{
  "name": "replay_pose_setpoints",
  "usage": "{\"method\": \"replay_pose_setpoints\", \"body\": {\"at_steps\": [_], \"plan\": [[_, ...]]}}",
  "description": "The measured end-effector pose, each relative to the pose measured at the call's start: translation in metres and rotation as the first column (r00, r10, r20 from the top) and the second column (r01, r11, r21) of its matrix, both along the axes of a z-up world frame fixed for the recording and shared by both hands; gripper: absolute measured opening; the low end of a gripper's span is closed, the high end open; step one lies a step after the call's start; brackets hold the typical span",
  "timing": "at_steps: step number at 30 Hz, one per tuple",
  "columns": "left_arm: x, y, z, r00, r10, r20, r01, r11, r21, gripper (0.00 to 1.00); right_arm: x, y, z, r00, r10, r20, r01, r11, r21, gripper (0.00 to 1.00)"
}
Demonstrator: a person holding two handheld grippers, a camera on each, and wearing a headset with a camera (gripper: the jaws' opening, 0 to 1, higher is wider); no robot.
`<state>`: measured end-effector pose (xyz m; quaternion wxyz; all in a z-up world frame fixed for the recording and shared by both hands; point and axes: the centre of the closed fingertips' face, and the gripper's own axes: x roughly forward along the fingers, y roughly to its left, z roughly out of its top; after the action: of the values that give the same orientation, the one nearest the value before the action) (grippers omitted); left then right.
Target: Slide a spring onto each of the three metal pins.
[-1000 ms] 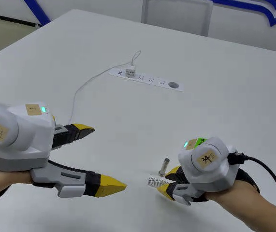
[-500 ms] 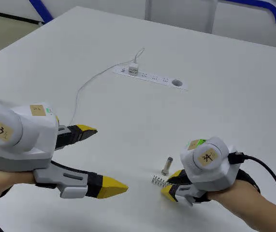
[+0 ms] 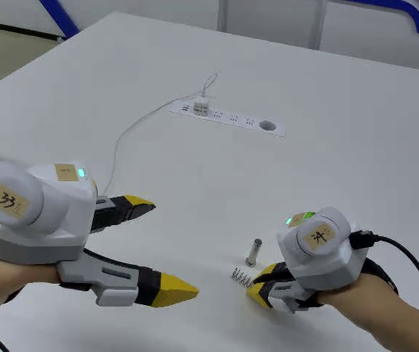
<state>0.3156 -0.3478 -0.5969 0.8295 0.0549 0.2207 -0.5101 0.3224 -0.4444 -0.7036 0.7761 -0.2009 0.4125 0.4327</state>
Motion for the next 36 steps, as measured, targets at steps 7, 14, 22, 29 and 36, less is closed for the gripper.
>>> {"method": "replay_pose_setpoints", "body": {"at_steps": [7,14,22,29,36], "plan": [[0.0,-0.021,0.006,0.999,-0.036,0.022,0.037,0.999,-0.034,0.86,-0.004,-0.001,0.022,1.0,0.008,0.016,-0.009,0.999,0.036,0.1],[-0.003,-0.037,0.005,0.995,-0.088,0.047,0.089,0.996,-0.011,0.77,-0.013,-0.012,0.046,0.993,0.083,0.079,-0.084,0.996,0.012,0.1],[-0.011,-0.06,0.009,0.989,-0.143,0.047,0.145,0.988,-0.049,0.7,-0.036,-0.015,0.076,0.986,0.12,0.112,-0.126,0.99,0.055,0.1],[-0.025,-0.078,0.01,0.973,-0.226,0.055,0.228,0.973,-0.039,0.58,-0.053,-0.005,0.109,0.963,0.206,0.176,-0.22,0.973,0.064,0.11],[-0.034,-0.09,0.014,0.953,-0.293,0.079,0.295,0.956,-0.006,0.45,-0.059,-0.002,0.116,0.939,0.273,0.207,-0.284,0.959,0.023,0.11]]}}
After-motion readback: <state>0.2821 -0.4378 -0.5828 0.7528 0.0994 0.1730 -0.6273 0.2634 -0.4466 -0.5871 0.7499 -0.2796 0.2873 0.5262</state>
